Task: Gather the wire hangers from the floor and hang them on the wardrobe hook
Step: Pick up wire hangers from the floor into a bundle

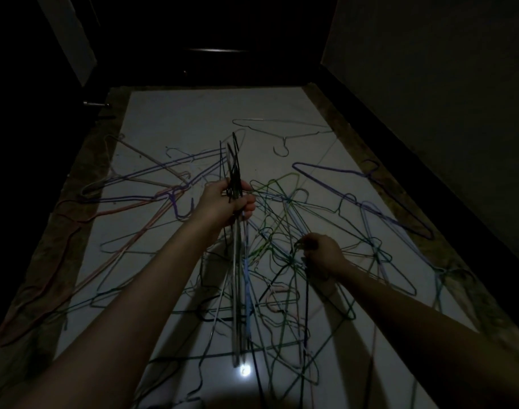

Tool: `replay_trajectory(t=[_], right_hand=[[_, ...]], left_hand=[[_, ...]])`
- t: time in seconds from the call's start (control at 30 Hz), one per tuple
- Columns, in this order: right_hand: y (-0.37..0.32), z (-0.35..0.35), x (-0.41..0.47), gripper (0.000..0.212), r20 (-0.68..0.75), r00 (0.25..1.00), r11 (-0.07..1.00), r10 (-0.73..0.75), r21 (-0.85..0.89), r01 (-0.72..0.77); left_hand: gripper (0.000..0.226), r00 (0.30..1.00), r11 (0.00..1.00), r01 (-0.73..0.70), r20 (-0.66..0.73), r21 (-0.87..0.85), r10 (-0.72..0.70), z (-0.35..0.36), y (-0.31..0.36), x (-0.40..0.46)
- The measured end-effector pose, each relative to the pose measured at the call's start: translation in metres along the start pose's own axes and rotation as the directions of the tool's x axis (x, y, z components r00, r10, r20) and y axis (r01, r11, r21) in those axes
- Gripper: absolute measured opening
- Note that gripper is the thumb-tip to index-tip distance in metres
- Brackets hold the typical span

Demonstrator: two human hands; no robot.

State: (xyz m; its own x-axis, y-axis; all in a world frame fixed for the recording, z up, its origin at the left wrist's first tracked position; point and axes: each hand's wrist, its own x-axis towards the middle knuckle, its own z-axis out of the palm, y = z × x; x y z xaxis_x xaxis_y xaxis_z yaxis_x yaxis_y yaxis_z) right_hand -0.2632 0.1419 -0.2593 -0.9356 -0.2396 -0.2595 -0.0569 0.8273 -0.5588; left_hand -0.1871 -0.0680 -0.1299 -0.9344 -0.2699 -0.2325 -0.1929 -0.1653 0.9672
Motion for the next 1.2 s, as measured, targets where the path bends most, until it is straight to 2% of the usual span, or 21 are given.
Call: replay_trajectory(t=[0.17,0.23,0.5,0.63,0.73,0.87,1.03,1.13,1.2], right_hand=[[-0.006,0.005,0.004,0.018,-0.119,0.992,0.978,-0.048,-0.206,0.022],[-0.012,0.001,0.006,0.011,-0.188,0.980,0.988,-0.068,-0.149,0.040],[-0.044,-0.048,0.016,0.011,-0.432,0.891,0.975,-0.144,0.094,0.203],[-0.062,-0.080,0.017,0.015,-0.433,0.880,0.938,-0.194,0.181,0.296],[-0.079,-0.098,0.012,0.014,-0.437,0.872,0.929,-0.220,0.180,0.325],[-0.101,-0.118,0.001,0.015,-0.466,0.859,0.849,-0.214,0.347,0.399],[-0.130,-0.130,-0.018,0.015,-0.442,0.852,0.782,-0.281,0.409,0.470],[-0.145,-0.142,-0.024,0.011,-0.432,0.862,0.753,-0.265,0.466,0.464],[-0.145,-0.139,-0.026,0.008,-0.391,0.883,0.772,-0.261,0.465,0.434]], left_hand=[[0.018,1.000,1.000,-0.020,-0.008,0.020,0.020,0.001,-0.005,0.005],[0.018,1.000,1.000,-0.010,-0.029,0.016,0.010,0.001,-0.007,0.006],[0.024,0.998,1.000,-0.002,-0.060,-0.030,0.000,-0.003,-0.004,0.006],[0.027,0.996,0.998,-0.017,-0.086,-0.063,0.012,-0.001,0.008,0.003],[0.027,0.994,0.997,-0.028,-0.108,-0.067,0.021,0.001,0.018,0.001],[0.028,0.991,0.993,-0.045,-0.128,-0.108,0.031,0.001,0.031,-0.002],[0.029,0.991,0.995,-0.057,-0.129,-0.084,0.045,-0.001,0.042,-0.005],[0.030,0.987,0.992,-0.069,-0.152,-0.104,0.053,-0.003,0.048,-0.007],[0.031,0.986,0.992,-0.074,-0.156,-0.106,0.057,-0.004,0.051,-0.010]])
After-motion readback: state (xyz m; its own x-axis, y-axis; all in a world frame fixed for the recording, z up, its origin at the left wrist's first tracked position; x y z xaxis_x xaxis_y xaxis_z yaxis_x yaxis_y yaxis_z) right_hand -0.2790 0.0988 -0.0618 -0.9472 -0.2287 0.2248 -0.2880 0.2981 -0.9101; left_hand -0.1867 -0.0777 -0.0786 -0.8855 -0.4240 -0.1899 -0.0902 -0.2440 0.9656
